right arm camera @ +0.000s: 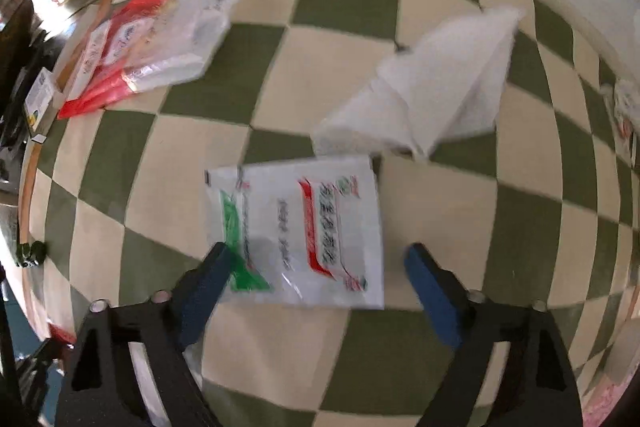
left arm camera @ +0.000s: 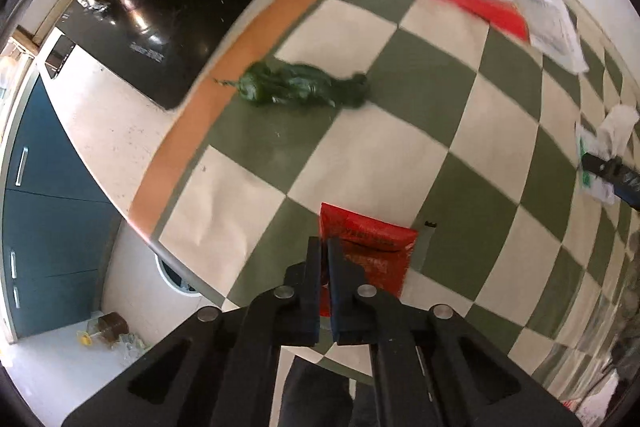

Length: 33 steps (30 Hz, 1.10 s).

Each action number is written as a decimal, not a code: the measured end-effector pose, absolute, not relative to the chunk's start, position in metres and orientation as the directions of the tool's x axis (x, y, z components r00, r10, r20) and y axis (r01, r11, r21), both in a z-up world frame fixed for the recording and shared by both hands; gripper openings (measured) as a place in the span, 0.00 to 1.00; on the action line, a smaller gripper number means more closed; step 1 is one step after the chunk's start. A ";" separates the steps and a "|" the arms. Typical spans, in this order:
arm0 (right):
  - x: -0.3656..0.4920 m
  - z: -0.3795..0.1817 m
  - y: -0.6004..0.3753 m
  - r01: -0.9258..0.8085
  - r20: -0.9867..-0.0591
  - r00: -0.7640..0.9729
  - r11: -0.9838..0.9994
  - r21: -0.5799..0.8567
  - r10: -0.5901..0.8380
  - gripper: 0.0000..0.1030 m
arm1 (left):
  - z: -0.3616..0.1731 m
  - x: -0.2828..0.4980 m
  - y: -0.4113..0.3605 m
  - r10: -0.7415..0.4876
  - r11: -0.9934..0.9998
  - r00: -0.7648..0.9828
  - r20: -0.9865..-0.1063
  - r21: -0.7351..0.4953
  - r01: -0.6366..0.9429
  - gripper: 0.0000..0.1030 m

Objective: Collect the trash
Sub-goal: 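Grasp the red packet with the left gripper while the right grasps the white sachet, then carry the red packet and white sachet to the bin and release both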

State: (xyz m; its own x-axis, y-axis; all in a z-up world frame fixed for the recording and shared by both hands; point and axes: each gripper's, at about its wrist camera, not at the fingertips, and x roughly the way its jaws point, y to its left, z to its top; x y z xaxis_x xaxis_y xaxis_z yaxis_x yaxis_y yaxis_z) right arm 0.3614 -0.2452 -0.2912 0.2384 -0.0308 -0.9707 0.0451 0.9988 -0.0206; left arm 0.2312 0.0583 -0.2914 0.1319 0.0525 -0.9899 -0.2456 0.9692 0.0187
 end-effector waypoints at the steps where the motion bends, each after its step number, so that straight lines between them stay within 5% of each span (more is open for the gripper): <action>1: 0.361 -0.289 -0.240 0.022 -0.964 0.263 1.000 -0.021 -0.026 0.57 | -0.289 0.235 0.056 0.050 0.968 0.139 -0.989 0.014 -0.252 0.00; 5: 0.357 -0.280 -0.231 -0.007 -0.956 0.293 1.000 0.008 0.010 0.26 | -0.264 0.237 0.055 0.059 0.964 0.188 -0.980 0.007 -0.265 0.00; 8: 0.346 -0.265 -0.224 -0.023 -0.947 0.309 0.996 0.082 0.085 0.21 | -0.249 0.233 0.066 0.065 0.960 0.227 -0.972 -0.002 -0.281 0.00; 23: 0.266 -0.187 -0.032 -0.386 -0.875 0.237 0.868 0.313 0.422 0.20 | -0.203 0.140 0.216 0.105 0.834 0.332 -0.937 -0.099 -0.543 0.00; 33: 0.160 -0.276 0.176 -0.641 -0.893 -0.028 0.677 0.362 0.450 0.20 | -0.299 0.002 0.369 0.125 0.588 0.213 -0.969 -0.101 -0.803 0.00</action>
